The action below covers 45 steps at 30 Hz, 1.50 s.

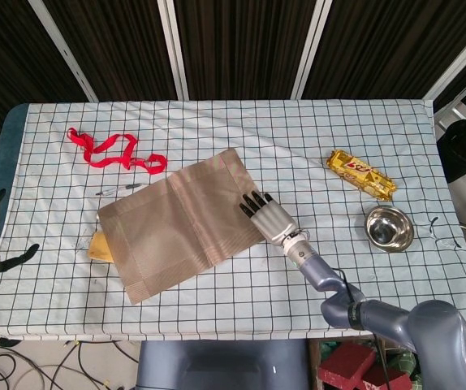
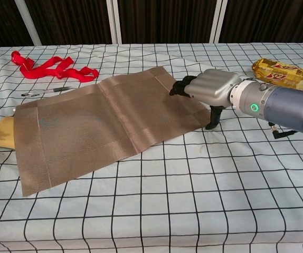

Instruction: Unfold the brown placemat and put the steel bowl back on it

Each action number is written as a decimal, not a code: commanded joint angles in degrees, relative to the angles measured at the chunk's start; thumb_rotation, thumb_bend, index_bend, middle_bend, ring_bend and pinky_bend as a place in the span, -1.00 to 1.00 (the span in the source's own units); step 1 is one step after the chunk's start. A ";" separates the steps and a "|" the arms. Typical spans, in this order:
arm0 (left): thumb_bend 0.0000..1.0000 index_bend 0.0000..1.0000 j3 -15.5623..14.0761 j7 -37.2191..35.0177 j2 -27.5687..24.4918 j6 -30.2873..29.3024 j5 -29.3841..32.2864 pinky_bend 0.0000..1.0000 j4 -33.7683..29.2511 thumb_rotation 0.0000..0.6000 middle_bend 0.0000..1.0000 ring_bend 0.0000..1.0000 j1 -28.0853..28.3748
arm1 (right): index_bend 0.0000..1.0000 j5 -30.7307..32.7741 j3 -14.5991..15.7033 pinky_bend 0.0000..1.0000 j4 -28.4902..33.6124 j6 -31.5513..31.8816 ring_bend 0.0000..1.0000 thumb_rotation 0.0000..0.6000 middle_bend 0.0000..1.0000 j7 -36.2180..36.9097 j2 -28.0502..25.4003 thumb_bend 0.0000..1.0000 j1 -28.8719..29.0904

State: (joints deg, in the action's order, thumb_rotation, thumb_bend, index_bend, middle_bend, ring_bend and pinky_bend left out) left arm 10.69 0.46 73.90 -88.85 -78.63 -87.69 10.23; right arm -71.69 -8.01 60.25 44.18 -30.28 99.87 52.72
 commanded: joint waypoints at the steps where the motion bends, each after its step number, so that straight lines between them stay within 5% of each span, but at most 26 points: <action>1: -0.95 -0.96 0.02 0.00 -0.02 0.05 -0.02 -1.00 -0.04 1.00 -1.00 -1.00 -0.02 | -0.80 0.08 0.06 -0.63 -0.70 -0.13 -0.93 1.00 -1.00 0.39 0.45 -1.00 0.09; 27: -0.94 -0.94 0.21 -0.77 -0.26 0.65 -0.13 -1.00 -0.76 1.00 -1.00 -1.00 -0.21 | -0.62 -5.50 0.48 -0.63 -2.68 3.85 -0.88 1.00 -0.91 12.79 2.64 -0.42 -0.62; 37: -0.94 -0.93 0.17 -0.99 -0.43 0.95 -0.10 -1.00 -1.13 1.00 -1.00 -1.00 -0.28 | 0.01 -7.20 -0.14 -0.63 -6.16 6.21 -0.79 1.00 -0.65 16.13 4.48 -0.43 -0.59; 45: -0.94 -0.93 0.11 -1.11 -0.49 1.17 -0.19 -1.00 -1.27 1.00 -1.00 -1.00 -0.29 | 0.25 -8.99 0.46 -0.63 -7.34 7.80 -0.76 1.00 -0.46 18.39 4.87 -0.38 -1.02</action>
State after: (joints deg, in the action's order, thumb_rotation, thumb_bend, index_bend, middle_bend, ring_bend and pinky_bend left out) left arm 10.80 -0.65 73.42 -87.68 -78.81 -88.96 9.95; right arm -80.59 -7.61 52.95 51.91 -11.98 104.73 51.76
